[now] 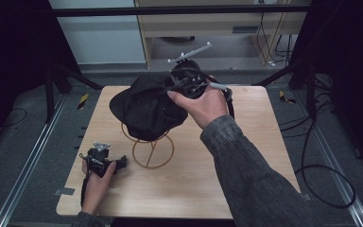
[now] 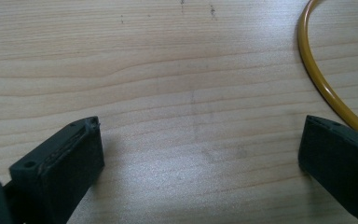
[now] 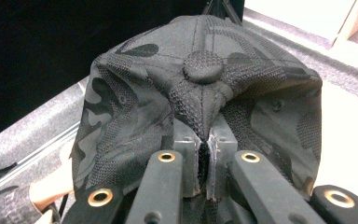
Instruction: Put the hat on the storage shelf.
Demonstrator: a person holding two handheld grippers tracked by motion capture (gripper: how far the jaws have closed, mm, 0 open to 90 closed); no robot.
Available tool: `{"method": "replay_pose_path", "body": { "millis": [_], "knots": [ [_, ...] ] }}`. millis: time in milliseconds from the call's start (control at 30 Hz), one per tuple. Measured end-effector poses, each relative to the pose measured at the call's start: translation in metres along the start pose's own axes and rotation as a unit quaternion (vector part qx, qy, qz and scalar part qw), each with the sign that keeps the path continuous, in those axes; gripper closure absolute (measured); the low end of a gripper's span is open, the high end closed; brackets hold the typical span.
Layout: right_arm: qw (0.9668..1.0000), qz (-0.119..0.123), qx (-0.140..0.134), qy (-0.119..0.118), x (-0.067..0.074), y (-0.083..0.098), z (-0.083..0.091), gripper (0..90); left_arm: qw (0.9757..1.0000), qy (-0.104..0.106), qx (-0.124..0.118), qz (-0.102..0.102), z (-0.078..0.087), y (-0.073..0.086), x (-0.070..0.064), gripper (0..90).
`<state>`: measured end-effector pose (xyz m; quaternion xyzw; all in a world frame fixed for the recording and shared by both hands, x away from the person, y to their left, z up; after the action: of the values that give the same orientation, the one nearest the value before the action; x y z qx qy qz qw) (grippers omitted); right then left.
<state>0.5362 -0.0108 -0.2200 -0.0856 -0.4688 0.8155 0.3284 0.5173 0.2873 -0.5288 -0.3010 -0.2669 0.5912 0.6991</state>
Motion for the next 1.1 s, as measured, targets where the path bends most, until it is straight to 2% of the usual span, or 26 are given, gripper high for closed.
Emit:
{"method": "replay_pose_path", "body": {
  "millis": [600, 867, 1100],
  "knots": [
    [0.9995, 0.010, 0.029, -0.009, 0.009, 0.024, -0.012, 84.5, 1.0000, 0.000, -0.001, 0.000, 0.000, 0.000, 0.000, 0.0],
    [0.9990, 0.013, 0.043, -0.006, 0.012, 0.035, -0.018, 84.7, 1.0000, 0.000, 0.000, 0.000, 0.000, 0.000, 0.000, 0.0],
    [0.9983, 0.025, 0.053, 0.004, 0.014, 0.043, -0.024, 84.8, 1.0000, 0.000, -0.001, 0.000, 0.000, 0.000, 0.000, 0.0]
  ]
}}
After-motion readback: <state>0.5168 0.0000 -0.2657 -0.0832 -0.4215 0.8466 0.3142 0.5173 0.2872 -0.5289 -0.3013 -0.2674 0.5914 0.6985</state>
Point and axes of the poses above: each handheld gripper's, and its own axes: z roughly backward along the jaws, y roughly out of its underside, x roughly to its left, the point moved 3 cm from there along -z, roughly forward along the jaws, and after that the axes turned 2 degrees about -x, right-handed, at the moved point
